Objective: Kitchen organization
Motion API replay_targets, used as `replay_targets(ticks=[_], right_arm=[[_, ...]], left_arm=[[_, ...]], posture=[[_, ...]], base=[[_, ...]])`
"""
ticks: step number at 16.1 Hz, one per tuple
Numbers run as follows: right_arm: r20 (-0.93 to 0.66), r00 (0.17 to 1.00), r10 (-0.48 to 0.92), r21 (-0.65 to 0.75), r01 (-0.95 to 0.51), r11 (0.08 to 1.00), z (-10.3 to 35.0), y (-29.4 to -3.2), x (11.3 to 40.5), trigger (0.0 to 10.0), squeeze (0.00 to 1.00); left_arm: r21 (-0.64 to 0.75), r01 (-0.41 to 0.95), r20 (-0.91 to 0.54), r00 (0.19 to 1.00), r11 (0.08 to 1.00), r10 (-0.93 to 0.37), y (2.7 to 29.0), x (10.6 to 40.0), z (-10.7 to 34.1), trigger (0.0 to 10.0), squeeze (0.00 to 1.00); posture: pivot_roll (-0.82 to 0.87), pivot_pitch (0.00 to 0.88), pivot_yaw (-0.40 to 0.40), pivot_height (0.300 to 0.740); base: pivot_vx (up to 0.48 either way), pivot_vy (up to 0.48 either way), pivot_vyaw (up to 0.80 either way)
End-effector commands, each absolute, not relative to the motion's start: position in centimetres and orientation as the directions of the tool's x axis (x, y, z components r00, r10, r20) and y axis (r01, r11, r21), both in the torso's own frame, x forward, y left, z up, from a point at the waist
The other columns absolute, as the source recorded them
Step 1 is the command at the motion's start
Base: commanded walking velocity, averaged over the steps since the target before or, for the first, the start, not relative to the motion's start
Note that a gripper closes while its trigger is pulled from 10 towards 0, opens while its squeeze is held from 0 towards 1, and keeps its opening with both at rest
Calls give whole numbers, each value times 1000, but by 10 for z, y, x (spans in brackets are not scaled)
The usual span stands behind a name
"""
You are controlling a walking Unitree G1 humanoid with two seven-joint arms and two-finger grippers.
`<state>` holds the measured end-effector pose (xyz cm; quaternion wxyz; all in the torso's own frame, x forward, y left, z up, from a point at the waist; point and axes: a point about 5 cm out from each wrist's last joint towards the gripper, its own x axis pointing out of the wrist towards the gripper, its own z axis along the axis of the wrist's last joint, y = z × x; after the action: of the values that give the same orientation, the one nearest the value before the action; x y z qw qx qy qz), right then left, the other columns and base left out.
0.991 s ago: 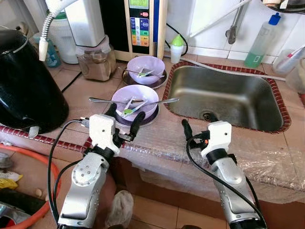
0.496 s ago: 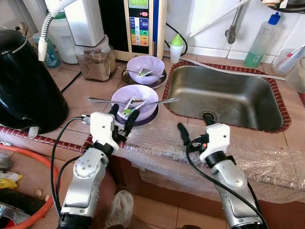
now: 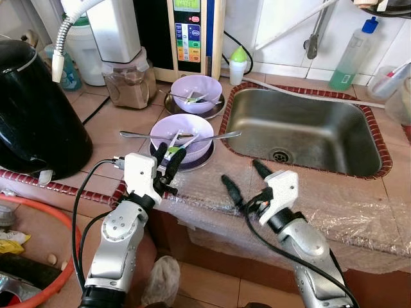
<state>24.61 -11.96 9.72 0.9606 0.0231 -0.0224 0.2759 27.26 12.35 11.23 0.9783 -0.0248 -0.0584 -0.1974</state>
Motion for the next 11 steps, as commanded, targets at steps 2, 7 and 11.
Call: replay_targets(ticks=[2,7,11], right_arm=[[63,815,576,46,-579,814,101,-116,243,10000,0],[61,814,577,44,-580,813,102,-118,244,10000,0],[82,824,560,59,-565,823,112,-121,254,10000,0]], left_arm=[[-11,411,134,904,912,-406,119,274,114,0,0],[-14,425,144,897,905,-419,115,274,113,0,0],[17,410,205,891,912,-405,122,272,132,0,0]], posture=[[-58,0,38,740],[-50,0,33,740],[-64,0,38,740]], base=[[0,0,0],[0,0,0],[0,0,0]])
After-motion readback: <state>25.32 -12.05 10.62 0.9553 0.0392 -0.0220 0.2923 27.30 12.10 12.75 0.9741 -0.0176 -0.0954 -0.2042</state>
